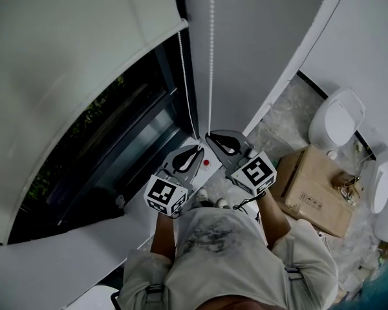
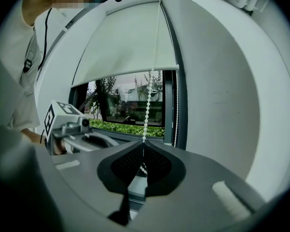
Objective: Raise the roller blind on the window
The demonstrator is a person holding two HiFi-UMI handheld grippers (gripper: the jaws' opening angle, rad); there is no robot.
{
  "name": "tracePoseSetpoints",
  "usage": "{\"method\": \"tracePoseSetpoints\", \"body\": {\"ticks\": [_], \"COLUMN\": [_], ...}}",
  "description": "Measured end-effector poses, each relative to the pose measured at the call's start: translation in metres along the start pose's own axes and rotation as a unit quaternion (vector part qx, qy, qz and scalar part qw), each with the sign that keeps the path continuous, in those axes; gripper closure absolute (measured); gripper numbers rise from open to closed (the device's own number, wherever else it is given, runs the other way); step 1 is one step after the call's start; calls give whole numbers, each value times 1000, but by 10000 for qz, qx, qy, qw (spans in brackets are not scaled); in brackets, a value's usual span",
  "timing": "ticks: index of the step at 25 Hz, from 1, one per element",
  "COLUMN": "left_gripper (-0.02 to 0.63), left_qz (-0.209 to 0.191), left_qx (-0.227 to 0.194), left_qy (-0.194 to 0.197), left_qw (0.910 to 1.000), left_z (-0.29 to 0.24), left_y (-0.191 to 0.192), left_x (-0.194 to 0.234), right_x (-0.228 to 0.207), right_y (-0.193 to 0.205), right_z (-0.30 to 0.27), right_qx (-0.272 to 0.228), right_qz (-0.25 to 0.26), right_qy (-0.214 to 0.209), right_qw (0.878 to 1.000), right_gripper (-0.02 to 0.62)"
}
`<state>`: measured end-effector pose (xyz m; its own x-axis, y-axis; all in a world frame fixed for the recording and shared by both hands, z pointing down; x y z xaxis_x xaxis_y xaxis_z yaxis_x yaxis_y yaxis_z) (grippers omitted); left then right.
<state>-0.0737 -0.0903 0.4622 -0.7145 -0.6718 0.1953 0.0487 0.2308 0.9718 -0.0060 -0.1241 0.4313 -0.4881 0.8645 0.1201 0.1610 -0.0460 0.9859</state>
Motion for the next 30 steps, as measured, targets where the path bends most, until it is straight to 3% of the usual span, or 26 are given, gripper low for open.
{"method": "tracePoseSetpoints", "body": {"ticks": [9,15,22,26,30], "left_gripper": [514,511,531,585,592], "left_qz": [-596,-829,-1009,-1115,-1064], "left_qx": [-1005,-1454,-1649,-1550,-1476], "left_qy": [157,229,210,263,282], "left_qw": [9930,9856,9809,9812,9829], "left_z": [-2,-10,-13,-15,-15], "left_y": [-109,-156,-185,-188,-186], "left_x": [-15,-24,-28,-32,-29], "right_x": [2,6,10,10,9], "right_y": [-5,-6,-7,-7,-7], "right_z": [0,0,0,0,-1], "right_qx": [-79,-37,-46,-56,-65], "right_qz": [213,110,114,112,91], "right_qy": [-34,-34,-41,-35,-38], "right_qw": [9997,9999,9999,9999,9999], "right_gripper": [584,584,584,584,584]}}
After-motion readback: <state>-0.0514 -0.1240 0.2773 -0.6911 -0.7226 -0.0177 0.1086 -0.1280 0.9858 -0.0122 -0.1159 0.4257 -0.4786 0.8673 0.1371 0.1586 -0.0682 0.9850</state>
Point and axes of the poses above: the fingertips, and each gripper's own axes: z backward along the fingers, x to its left, y out of its underside, the point moved 4 cm from there along z, backward along the fingers, and after that the axes turned 5 degrees about z, right-handed, at the moved point
